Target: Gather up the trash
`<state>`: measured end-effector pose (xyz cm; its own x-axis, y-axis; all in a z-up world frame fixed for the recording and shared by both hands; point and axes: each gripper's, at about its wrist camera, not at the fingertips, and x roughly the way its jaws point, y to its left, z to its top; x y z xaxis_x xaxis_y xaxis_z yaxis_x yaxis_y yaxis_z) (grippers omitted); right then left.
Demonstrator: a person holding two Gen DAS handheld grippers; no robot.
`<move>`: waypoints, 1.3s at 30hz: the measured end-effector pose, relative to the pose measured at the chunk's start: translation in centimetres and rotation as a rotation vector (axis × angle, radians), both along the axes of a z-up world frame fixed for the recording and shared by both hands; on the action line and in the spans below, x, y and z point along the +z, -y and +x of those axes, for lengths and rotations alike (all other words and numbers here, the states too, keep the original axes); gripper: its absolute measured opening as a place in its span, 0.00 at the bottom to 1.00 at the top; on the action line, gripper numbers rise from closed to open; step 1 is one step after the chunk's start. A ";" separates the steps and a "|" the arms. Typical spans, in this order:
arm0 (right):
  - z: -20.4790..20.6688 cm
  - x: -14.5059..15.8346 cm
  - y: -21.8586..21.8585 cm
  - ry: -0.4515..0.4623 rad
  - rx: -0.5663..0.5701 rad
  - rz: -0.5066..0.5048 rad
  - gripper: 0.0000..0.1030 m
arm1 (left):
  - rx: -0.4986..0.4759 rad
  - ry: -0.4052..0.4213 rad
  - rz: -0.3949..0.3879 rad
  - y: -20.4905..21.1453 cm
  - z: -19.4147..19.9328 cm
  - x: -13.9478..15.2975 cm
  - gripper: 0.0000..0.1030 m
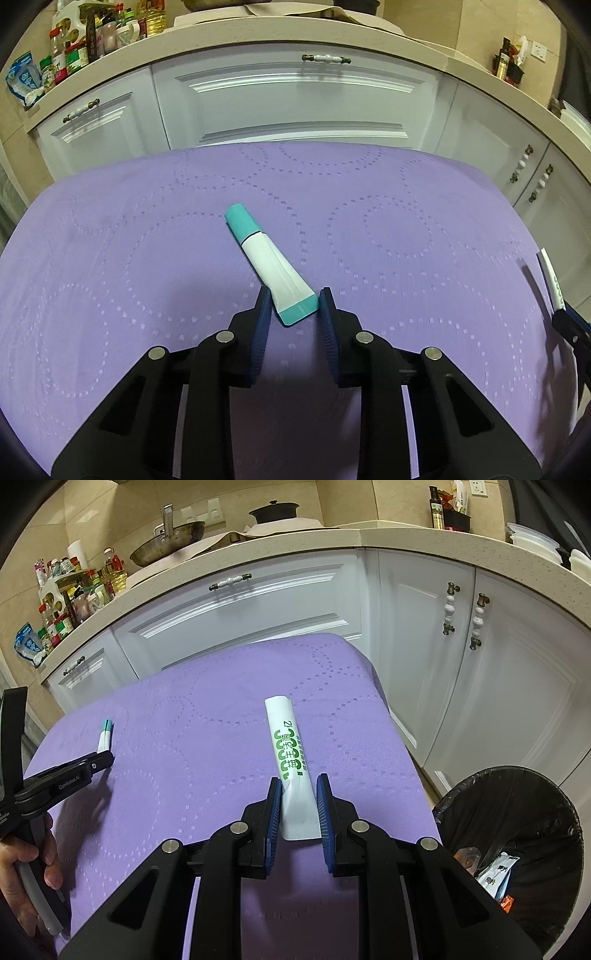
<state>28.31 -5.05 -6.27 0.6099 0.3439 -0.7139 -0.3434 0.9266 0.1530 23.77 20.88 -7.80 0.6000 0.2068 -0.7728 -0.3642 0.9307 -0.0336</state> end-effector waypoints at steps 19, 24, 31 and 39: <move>-0.9 0.2 0.1 0.007 0.001 -0.002 0.20 | -0.037 0.032 0.029 0.1 -2.6 1.1 0.22; -1.6 0.5 0.3 0.012 -0.002 -0.002 0.20 | -0.051 0.047 0.036 0.2 -3.9 1.7 0.21; -2.4 0.7 0.6 0.013 -0.006 -0.002 0.20 | -0.065 0.064 0.033 0.4 -5.7 2.5 0.21; -3.8 1.2 1.3 0.021 -0.022 -0.003 0.20 | -0.125 0.092 0.025 2.8 -7.6 3.6 0.21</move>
